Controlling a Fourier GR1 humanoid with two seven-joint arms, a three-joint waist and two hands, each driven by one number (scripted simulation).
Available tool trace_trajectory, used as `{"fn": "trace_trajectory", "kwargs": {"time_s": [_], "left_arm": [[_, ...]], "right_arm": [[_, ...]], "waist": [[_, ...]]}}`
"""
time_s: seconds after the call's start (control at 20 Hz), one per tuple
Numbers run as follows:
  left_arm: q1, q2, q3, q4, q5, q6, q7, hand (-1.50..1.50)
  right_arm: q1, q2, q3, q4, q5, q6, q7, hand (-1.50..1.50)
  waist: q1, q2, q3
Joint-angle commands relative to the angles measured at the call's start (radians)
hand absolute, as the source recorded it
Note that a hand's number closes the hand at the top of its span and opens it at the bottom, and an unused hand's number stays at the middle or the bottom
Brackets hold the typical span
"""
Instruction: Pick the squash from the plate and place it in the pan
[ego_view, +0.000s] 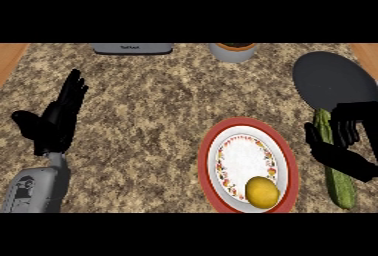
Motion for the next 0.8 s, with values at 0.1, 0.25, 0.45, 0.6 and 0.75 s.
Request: {"fn": "trace_trajectory", "kwargs": {"time_s": [0.1, 0.25, 0.45, 0.6, 0.75], "left_arm": [[-0.046, 0.010, 0.021, 0.076, 0.004, -0.005, -0.030, 0.00], [0.042, -0.017, -0.010, 0.029, 0.005, -0.023, -0.062, 0.00], [0.042, -0.027, -0.038, -0.037, -0.023, 0.002, -0.025, 0.00], [-0.031, -0.052, -0.054, 0.025, -0.043, 0.028, -0.019, 0.00], [-0.009, -0.017, -0.028, 0.002, 0.002, -0.027, -0.027, 0.00]], "right_arm": [[-0.182, -0.059, -0.251, 0.254, -0.193, -0.009, -0.026, 1.50], [-0.261, -0.141, -0.260, 0.494, -0.100, -0.111, -0.157, 1.50], [-0.355, -0.278, -0.352, 0.773, -0.103, -0.156, -0.287, 1.50], [-0.425, -0.303, -0.296, 0.963, 0.026, -0.304, -0.378, 1.50], [-0.436, -0.357, -0.330, 1.123, 0.076, -0.430, -0.479, 1.50]], "waist": [[0.000, 0.004, 0.000], [0.017, 0.005, 0.000], [0.028, 0.007, 0.001], [0.039, 0.016, 0.002], [0.069, 0.027, 0.004]]}}
